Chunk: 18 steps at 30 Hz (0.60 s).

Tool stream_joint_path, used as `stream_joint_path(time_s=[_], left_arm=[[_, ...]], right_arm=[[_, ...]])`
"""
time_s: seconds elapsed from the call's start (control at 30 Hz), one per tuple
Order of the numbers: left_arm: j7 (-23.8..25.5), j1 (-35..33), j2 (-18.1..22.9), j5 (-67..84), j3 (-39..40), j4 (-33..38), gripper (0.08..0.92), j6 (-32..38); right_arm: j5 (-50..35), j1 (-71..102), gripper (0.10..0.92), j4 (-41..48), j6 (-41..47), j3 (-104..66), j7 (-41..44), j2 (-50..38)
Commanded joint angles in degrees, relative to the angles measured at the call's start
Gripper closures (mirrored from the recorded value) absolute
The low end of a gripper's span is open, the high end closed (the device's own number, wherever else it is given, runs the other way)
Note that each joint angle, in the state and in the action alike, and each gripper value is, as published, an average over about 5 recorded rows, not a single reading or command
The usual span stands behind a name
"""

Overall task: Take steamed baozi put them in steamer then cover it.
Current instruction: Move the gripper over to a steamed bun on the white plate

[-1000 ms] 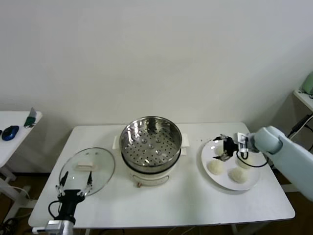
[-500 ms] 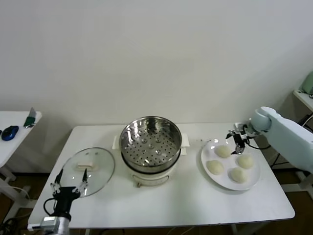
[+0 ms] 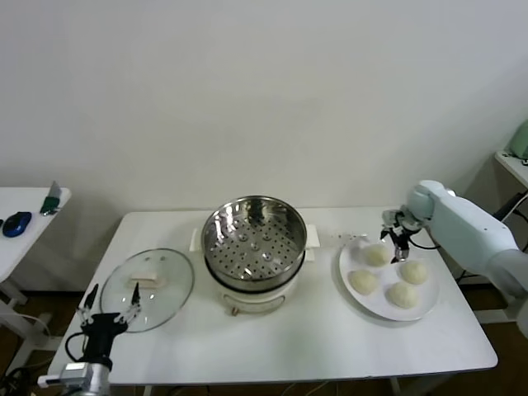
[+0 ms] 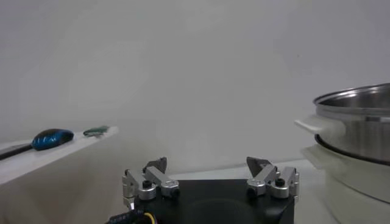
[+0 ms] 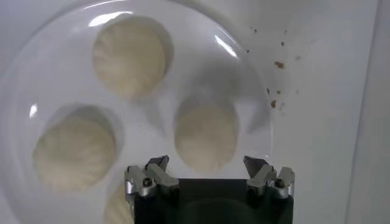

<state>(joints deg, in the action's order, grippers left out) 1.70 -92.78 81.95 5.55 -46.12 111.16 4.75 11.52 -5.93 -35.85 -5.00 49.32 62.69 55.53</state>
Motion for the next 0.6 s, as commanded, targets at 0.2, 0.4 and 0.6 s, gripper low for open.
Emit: stream_joint_path(time_s=[0.2, 0.4, 0.6], left_arm=[[0.0, -0.1, 0.0, 0.3, -0.4, -0.3, 0.177, 0.0], [0.0, -0.3, 0.0, 0.6, -0.7, -0.5, 0.177, 0.1], [0.0, -0.4, 0.4, 0.7, -0.7, -0.5, 0.177, 0.1]], right_arm=[[1.9, 0.3, 0.203, 6.3, -1.6, 0.0, 0.5, 4.8], [2.3, 0.4, 0.203, 7.7, -2.1, -0.7, 0.4, 6.1], [2.9, 0.5, 0.246, 8.5, -2.4, -0.6, 0.2, 6.9]])
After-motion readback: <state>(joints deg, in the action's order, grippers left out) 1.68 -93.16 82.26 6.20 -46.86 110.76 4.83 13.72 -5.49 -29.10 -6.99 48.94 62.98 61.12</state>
